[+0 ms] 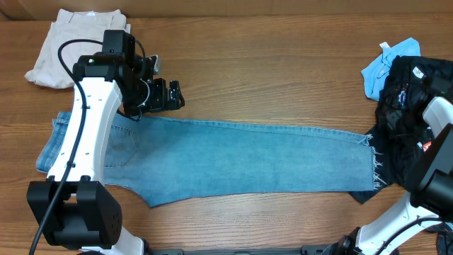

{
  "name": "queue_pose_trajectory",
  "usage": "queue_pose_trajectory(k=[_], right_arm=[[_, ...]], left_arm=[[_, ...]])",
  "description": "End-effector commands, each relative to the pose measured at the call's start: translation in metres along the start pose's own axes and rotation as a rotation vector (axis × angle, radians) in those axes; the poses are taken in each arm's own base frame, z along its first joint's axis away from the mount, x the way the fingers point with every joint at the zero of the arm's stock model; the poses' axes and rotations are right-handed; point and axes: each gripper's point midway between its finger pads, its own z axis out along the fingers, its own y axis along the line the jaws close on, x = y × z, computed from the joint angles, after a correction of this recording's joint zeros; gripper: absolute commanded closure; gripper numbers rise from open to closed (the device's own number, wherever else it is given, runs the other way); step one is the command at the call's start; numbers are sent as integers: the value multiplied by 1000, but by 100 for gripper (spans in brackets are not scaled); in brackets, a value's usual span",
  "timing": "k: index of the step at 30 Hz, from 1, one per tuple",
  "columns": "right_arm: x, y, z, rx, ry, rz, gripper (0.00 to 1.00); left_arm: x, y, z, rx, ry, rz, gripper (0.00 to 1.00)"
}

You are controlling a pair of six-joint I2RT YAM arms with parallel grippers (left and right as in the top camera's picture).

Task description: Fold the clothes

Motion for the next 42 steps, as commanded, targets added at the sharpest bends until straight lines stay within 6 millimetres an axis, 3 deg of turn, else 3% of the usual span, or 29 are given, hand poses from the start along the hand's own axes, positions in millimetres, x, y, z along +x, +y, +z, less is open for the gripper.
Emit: queue_pose_trajectory(k=[1,6,10,13,16,19,23,30,33,35,37,38,42], right_arm=[[-22,-24,-1,100,-65,78,96],[-54,-41,-32,127,-103,191,96],[-76,-45,-70,114,-115,223,96],[-72,-38,-96,76,-60,225,96],[-49,-24,-106,4,60,190,96],[-19,-15,-103,-19,175,103,96],[16,-23,-91,85,260,25,96],[58,-31,-72,175,361,-43,96],[76,-23,-63,151,402,-111,96],[86,-19,-56,147,412,-152,85],[97,-16,-47,151,417,-189,61],[101,-14,-43,152,417,-203,54],[112,-5,-30,138,399,-264,37]], left_arm=[[0,4,-1,-33,-9,20,0],[-4,4,-1,-32,-21,24,0],[-5,4,-1,-31,-28,26,0],[-6,4,-1,-30,-31,27,0],[-7,3,-1,-30,-34,28,0],[-6,3,-1,-30,-33,24,0],[-5,4,-1,-31,-27,22,0],[-5,4,-1,-31,-27,22,0],[-5,4,-1,-31,-27,23,0],[-5,4,-1,-30,-28,23,0],[-5,4,-1,-31,-27,23,0],[-5,4,-1,-31,-27,23,0],[-5,4,-1,-31,-27,23,0]])
